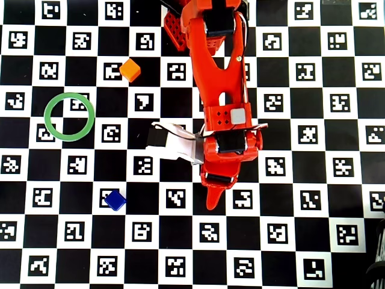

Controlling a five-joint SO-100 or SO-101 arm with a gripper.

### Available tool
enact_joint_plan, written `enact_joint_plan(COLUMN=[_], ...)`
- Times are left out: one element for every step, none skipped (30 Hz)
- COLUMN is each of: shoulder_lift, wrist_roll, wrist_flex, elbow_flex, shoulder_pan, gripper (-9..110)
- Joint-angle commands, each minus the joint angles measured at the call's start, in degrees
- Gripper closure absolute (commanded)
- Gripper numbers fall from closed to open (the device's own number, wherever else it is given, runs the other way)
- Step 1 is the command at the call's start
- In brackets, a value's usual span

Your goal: Grab the red cube then put it in the green circle then put the blue cube on top and finally the orange cube on top

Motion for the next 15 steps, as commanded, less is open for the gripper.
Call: enact_joint_plan(shoulder_lift=[0.7, 0.26, -0.26, -0.7, -1.14, -1.67, -2.02, -2.29, -2.55, -2.81, -2.9, -2.99, -3.08, -3.08, -3.08], wrist_roll=[-0.26, -0.35, -0.44, -0.53, -0.53, -0.53, -0.53, -0.44, -0.26, -0.18, -0.18, 0.0, 0.18, 0.53, 1.14], wrist_flex=[-1.85, -2.37, -2.99, -3.52, -3.96, -4.13, -4.39, -4.57, -4.66, -4.83, -4.92, -5.01, -5.01, -4.92, -4.83], elbow_flex=[-0.26, -0.09, 0.0, 0.18, 0.18, 0.18, 0.18, 0.18, 0.18, 0.09, 0.09, 0.09, 0.09, 0.0, -0.09], shoulder_pan=[-0.53, -0.53, -0.44, -0.44, -0.35, -0.35, -0.35, -0.26, -0.18, -0.18, -0.18, -0.18, -0.26, -0.44, -0.62], gripper=[49, 49, 49, 49, 49, 49, 49, 49, 49, 49, 49, 49, 49, 49, 49])
